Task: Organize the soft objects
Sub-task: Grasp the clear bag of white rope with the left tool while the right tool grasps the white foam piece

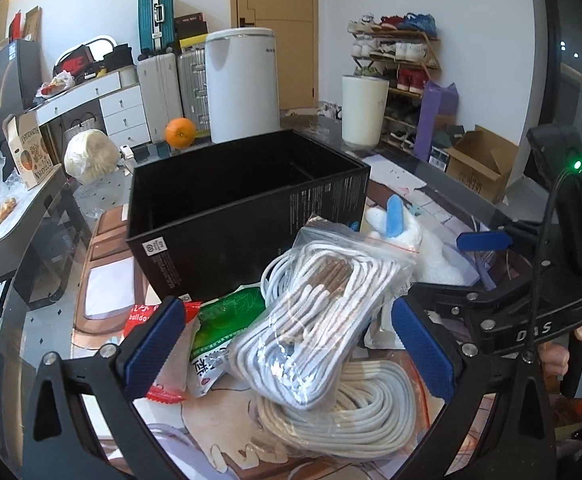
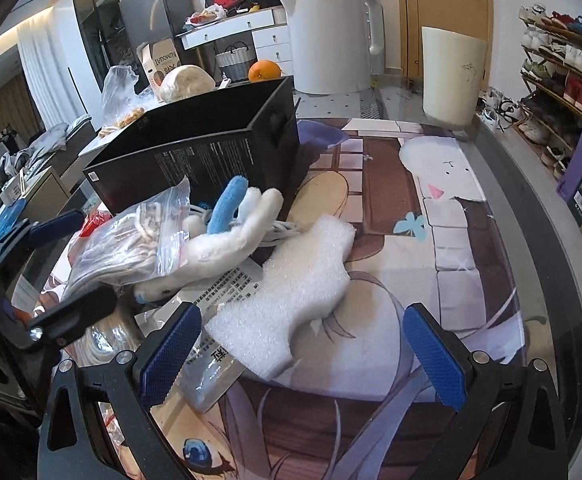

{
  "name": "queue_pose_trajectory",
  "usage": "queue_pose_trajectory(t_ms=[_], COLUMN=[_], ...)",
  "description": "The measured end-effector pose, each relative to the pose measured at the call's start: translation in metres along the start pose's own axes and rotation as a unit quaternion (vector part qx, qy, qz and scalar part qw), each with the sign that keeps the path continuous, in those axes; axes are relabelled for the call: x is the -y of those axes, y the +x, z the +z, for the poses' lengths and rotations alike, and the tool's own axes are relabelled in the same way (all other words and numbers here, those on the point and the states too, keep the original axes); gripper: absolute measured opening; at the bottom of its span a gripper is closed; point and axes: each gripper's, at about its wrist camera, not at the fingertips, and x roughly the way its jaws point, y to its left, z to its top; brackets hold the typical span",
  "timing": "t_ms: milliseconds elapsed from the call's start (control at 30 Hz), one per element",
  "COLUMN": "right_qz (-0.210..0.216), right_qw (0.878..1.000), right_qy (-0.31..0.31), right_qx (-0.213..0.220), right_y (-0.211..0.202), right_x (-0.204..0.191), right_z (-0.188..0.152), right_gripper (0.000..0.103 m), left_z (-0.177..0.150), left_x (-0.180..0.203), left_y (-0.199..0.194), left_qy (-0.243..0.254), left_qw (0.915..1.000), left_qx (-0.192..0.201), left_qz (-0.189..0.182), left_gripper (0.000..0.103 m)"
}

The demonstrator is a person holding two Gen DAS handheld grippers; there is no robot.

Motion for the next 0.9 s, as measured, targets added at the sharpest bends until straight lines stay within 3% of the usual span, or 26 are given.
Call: queue_pose_trajectory(t_ms=[333,467,633,767,900], right_qz=[-0.019,-0.025,-0.023,-0.020,-0.016], right_qw=[1.000,1.000,1.000,1.000,1.000], right_qy=[-0.002,-0.012,-0.017,-0.018,-0.016], right_qx=[-0.016,-0.012,-0.007,-0.002,0.005], right_y=[0.011,0.011,0.008,0.004,0.000], right_x=[0.000,-0.001,-0.001,0.001,0.005], right_z=[0.009,0.010,0.008,0.005,0.001], right_gripper=[0.099,0.082,0.063,0.040,0.037], left_z=[-0.001,-0.001,-0.002,-0.002,-0.003], left_x=[-0.004,-0.002,0.001,0.005,0.004], left_y=[0.013,0.013,0.009,0.006,-0.001], left_qy=[-0.012,-0.005,0.004,0.010,0.005], left_qw=[0.9994,0.9992,0.9987,0.9988,0.9990], left_qx=[-0.026,-0.026,-0.022,-0.018,-0.011], left_qz=[-0.017,-0.029,-0.046,-0.045,-0.044], left_gripper=[0.086,0.077,0.055,0.043,0.035])
